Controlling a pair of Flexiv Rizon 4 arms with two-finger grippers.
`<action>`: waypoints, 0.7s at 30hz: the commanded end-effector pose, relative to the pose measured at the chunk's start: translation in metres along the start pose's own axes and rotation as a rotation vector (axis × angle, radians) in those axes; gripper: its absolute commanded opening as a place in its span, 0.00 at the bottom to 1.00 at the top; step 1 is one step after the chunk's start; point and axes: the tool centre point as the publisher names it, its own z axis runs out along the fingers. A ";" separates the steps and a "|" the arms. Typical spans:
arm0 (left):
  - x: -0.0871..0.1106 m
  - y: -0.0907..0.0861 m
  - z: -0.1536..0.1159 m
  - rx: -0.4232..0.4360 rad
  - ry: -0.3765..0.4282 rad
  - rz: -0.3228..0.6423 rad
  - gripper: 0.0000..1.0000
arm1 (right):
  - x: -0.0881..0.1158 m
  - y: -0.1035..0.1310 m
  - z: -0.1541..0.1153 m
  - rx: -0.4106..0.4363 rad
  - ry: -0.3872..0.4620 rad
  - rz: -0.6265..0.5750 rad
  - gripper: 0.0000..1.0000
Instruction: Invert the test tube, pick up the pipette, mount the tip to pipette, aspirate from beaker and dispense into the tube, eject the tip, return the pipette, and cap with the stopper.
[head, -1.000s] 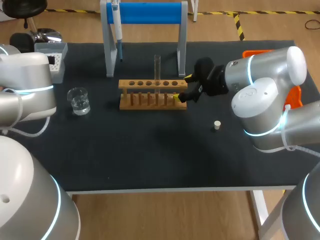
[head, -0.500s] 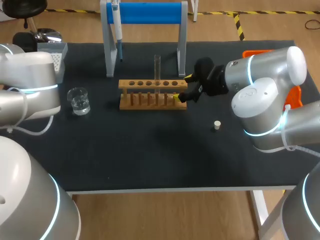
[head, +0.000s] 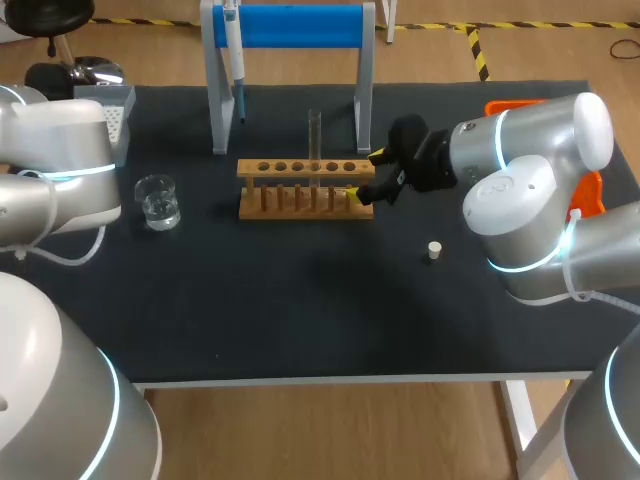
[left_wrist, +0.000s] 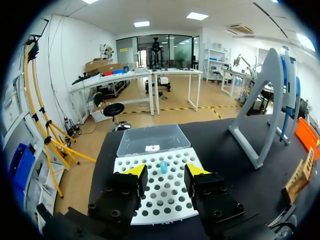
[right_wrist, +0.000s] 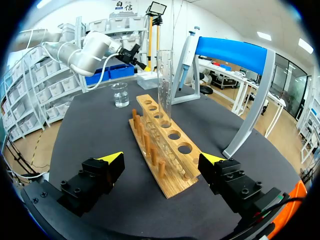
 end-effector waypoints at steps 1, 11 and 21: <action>-0.001 -0.001 0.008 0.000 -0.003 0.000 0.45 | -0.001 0.001 -0.001 0.004 0.002 0.000 1.00; -0.001 -0.003 0.016 -0.005 0.002 0.005 0.45 | -0.001 0.001 -0.001 0.004 0.002 0.000 1.00; -0.002 -0.003 0.019 -0.008 0.000 0.001 0.38 | -0.001 0.001 -0.001 0.004 0.002 0.000 1.00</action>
